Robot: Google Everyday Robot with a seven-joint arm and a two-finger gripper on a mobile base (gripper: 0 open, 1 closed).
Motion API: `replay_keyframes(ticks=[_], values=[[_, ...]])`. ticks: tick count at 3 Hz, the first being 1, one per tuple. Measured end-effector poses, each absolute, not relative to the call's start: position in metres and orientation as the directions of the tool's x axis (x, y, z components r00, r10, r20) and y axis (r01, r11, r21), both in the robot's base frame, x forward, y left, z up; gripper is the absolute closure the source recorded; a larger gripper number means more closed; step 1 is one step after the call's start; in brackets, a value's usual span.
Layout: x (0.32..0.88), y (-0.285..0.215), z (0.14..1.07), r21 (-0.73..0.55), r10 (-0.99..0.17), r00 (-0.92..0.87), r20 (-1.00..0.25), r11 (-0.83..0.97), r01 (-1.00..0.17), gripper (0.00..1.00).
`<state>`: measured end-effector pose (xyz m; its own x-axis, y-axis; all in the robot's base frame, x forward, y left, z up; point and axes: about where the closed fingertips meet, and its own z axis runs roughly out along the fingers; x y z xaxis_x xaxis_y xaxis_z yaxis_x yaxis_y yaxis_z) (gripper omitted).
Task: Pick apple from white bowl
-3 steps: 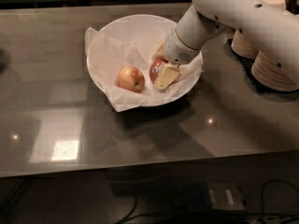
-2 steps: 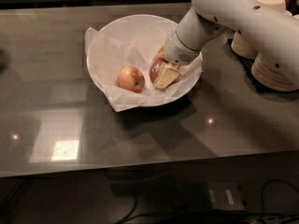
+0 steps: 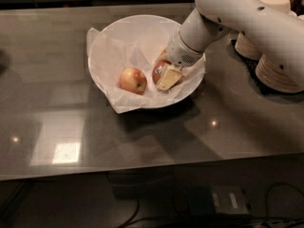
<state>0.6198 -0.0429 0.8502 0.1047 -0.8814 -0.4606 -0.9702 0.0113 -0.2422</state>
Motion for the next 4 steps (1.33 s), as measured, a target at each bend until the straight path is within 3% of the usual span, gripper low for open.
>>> replay_keyframes(ticks=[1,2,4], values=[[0.620,-0.041,0.858,-0.249,-0.866,0.113,-0.487,0.013,-0.968,1.00],[0.619,-0.037,0.889,-0.275,-0.795,0.147,-0.589,0.026,-0.961,1.00],[0.604,-0.021,0.964,-0.275,-0.481,0.241,-0.843,0.001,-0.961,1.00]])
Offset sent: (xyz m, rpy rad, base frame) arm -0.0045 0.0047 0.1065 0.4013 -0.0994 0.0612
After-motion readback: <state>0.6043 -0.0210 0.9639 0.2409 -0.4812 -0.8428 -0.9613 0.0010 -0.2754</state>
